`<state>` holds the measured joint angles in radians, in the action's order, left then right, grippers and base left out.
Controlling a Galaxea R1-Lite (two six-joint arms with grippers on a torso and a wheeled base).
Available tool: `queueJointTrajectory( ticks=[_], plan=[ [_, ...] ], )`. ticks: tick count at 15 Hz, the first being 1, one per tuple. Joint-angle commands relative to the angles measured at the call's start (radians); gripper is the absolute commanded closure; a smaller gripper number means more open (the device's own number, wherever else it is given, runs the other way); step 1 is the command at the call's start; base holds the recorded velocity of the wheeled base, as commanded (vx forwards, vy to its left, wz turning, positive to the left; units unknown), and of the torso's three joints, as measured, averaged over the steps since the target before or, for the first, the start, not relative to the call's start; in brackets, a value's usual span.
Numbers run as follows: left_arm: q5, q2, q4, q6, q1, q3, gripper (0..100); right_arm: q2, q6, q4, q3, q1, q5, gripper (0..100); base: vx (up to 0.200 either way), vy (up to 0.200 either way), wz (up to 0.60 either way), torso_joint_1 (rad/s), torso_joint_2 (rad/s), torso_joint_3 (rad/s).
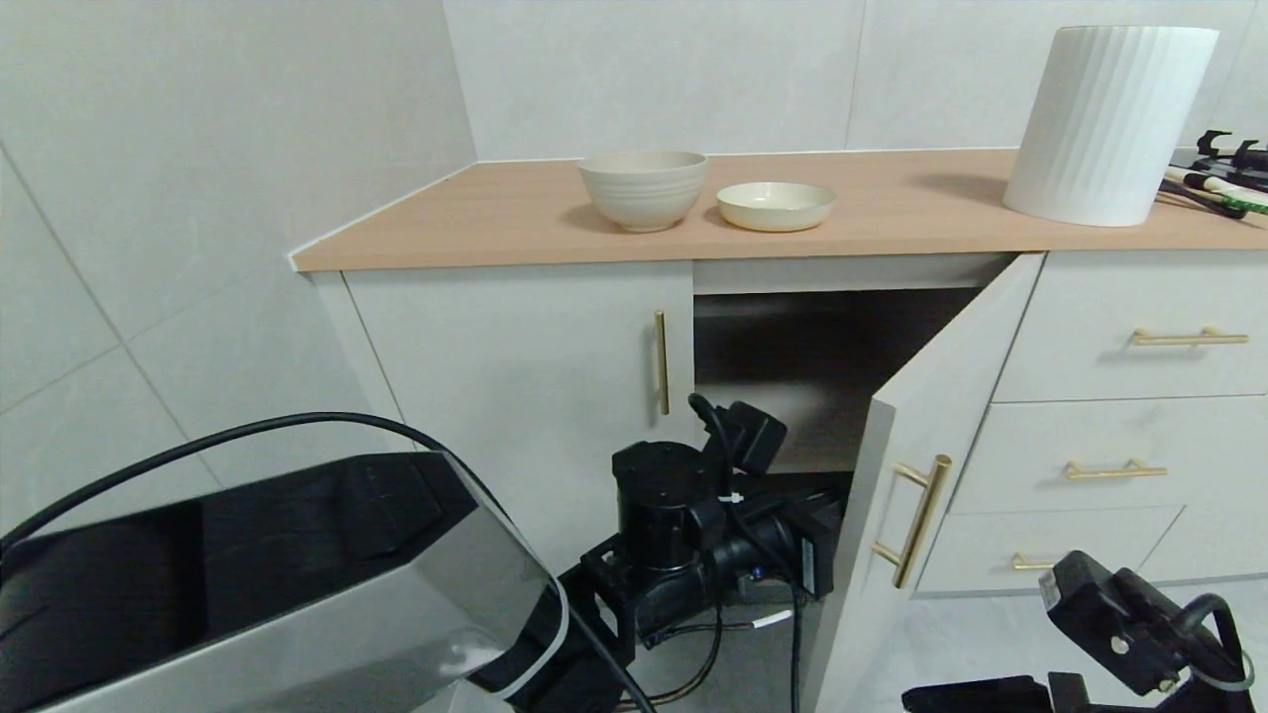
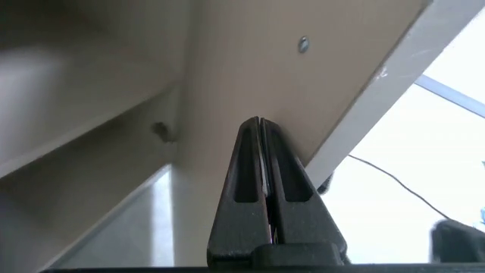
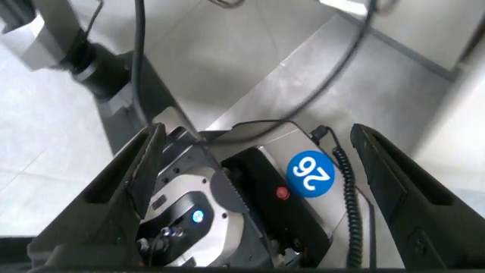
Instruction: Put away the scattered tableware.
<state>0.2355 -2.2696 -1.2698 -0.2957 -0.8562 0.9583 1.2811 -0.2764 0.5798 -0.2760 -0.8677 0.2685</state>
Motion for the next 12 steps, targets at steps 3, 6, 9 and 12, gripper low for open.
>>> queueJointTrajectory(
  ticks=[3,6,9,12],
  plan=[
    [-0.002,0.001,-0.025,0.009,-0.184,-0.020,100,-0.074,0.019,0.000,0.055,-0.103,0.037,0,0.000,0.000,0.00,0.000,0.00,0.000],
    [-0.002,0.004,-0.060,0.007,-0.181,-0.035,100,-0.083,0.088,0.000,0.083,-0.106,0.063,0,0.000,0.000,0.00,0.000,0.00,0.000],
    [-0.002,0.036,-0.054,0.007,-0.099,-0.052,100,-0.083,0.082,0.009,0.067,-0.096,0.054,0,0.000,0.000,0.00,0.000,0.00,0.000],
    [-0.002,0.157,0.024,0.009,-0.021,-0.110,100,-0.063,0.075,0.002,0.015,-0.007,0.040,0,0.000,0.000,0.00,0.000,0.00,0.000]
  ],
)
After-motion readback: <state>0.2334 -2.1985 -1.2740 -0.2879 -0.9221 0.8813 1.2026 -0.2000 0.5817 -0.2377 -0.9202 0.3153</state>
